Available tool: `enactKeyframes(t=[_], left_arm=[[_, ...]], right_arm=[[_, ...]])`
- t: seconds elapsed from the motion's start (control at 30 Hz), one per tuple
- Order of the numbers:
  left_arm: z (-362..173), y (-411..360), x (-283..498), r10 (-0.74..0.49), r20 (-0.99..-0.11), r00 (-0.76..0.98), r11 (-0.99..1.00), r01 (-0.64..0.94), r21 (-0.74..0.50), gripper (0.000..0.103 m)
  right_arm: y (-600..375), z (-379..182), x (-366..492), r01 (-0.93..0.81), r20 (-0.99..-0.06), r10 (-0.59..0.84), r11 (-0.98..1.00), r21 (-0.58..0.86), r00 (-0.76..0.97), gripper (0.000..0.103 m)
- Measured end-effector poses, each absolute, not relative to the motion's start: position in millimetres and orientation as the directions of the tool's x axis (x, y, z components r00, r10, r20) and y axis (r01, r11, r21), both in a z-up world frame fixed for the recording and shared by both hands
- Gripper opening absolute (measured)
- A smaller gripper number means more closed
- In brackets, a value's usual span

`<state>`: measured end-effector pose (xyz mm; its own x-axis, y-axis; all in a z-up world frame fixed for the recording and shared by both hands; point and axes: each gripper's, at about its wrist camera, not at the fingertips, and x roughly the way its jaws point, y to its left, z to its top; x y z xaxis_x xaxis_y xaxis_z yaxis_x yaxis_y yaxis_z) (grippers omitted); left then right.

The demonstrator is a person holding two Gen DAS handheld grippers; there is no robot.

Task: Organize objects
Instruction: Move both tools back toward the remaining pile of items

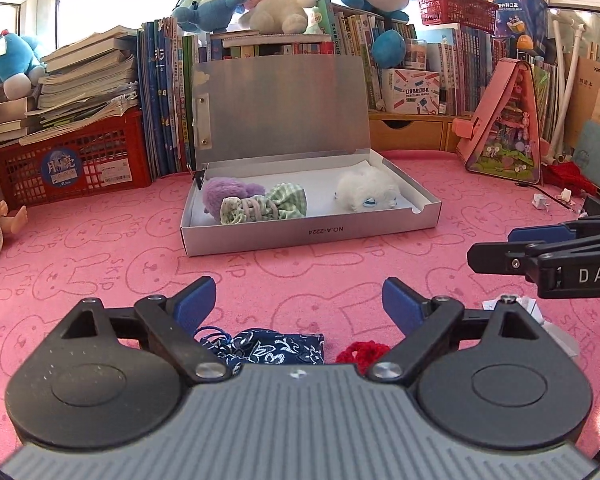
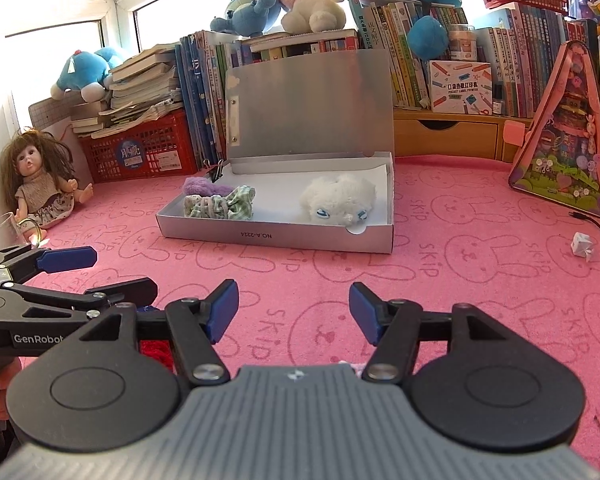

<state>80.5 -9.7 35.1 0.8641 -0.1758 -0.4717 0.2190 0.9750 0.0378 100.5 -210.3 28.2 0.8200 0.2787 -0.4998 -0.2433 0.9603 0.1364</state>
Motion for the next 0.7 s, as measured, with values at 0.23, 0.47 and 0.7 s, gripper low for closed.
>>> enactKeyframes(t=[0.23, 0.47, 0.7], left_arm=[[25, -13, 55, -0.192, -0.459, 0.868, 0.971, 0.236, 0.041, 0.093], [18, -13, 36, -0.191, -0.456, 0.869, 0.972, 0.231, 0.033, 0.093], [18, -1, 13, -0.185, -0.45, 0.874, 0.978, 0.206, -0.002, 0.093]], right_arm=[[-205, 21, 78, -0.271, -0.503, 0.308, 0.951, 0.148, 0.807, 0.074], [-199, 18, 59, -0.274, -0.495, 0.3, 0.953, 0.127, 0.815, 0.074], [-198, 25, 32, -0.331, -0.471, 0.354, 0.934, 0.133, 0.808, 0.074]])
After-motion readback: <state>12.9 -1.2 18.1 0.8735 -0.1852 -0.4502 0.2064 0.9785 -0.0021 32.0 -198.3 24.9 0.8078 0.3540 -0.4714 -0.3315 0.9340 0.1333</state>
